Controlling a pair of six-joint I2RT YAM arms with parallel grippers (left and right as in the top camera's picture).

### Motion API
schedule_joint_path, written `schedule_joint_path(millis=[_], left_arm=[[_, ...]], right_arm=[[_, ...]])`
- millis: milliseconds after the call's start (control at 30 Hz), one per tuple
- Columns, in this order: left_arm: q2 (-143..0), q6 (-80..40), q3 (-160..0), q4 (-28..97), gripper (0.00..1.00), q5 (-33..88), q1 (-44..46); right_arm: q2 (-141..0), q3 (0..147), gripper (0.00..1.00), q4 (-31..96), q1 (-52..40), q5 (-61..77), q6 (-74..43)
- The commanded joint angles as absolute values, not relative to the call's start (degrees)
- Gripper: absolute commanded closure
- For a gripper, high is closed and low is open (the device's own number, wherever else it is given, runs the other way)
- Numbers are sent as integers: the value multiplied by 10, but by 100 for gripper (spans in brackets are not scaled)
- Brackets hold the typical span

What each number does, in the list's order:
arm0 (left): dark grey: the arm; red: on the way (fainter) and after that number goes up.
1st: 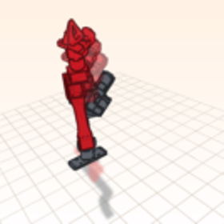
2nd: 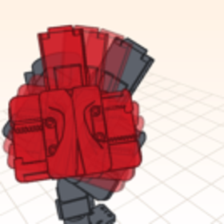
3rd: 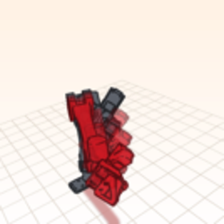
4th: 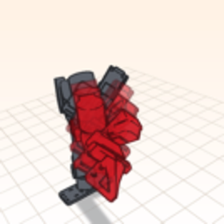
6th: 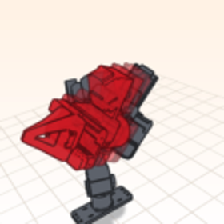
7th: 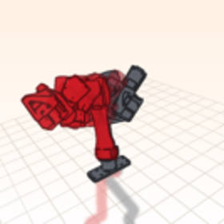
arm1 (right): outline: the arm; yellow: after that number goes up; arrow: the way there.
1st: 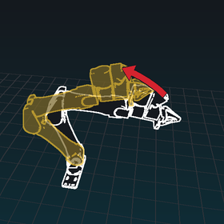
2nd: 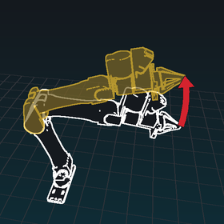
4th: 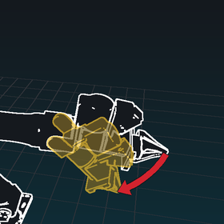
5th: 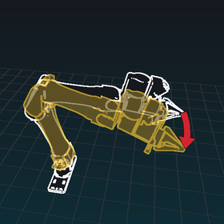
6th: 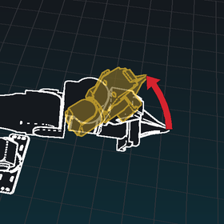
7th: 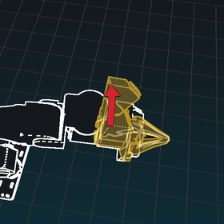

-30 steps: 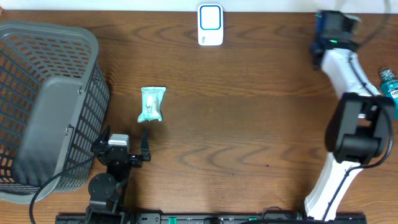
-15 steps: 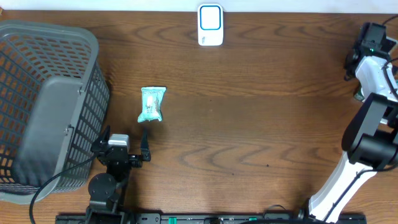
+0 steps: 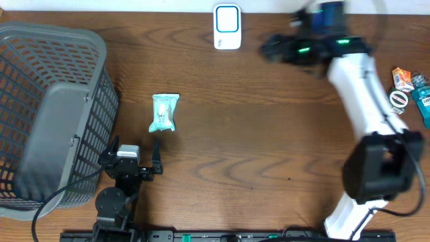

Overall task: Scan the item barcode
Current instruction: 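Move the Kleenex pack to the right edge and release it, then reach the right gripper down to the mint-green wipes pack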

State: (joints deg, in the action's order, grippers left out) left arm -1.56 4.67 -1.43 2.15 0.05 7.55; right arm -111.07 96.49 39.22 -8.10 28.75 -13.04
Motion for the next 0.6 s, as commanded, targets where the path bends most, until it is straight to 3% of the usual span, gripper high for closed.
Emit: schedule_joint_path(millis=[0,333,400,467,533,567], left_arm=[[-15,44,-3,42,2,-7,74],[-15,44,-3,42,2,-7,74],[-15,44,-3,42,2,-7,74],[-15,44,-3,42,2,-7,74],[-15,44,-3,42,2,-7,74],[-15,44,-3,42,2,-7,74]], right_arm=[[-1148,957,1,376,-180,334,-130],[-1233,957,1,209,-395,90,-130],[-1240,957,6,172,-422,59,-129],[-1260,957,51,112,-455,14,-112],[-1275,957,75,80,-469,8,-113],[-1285,957,82,66,-473,9,-113]])
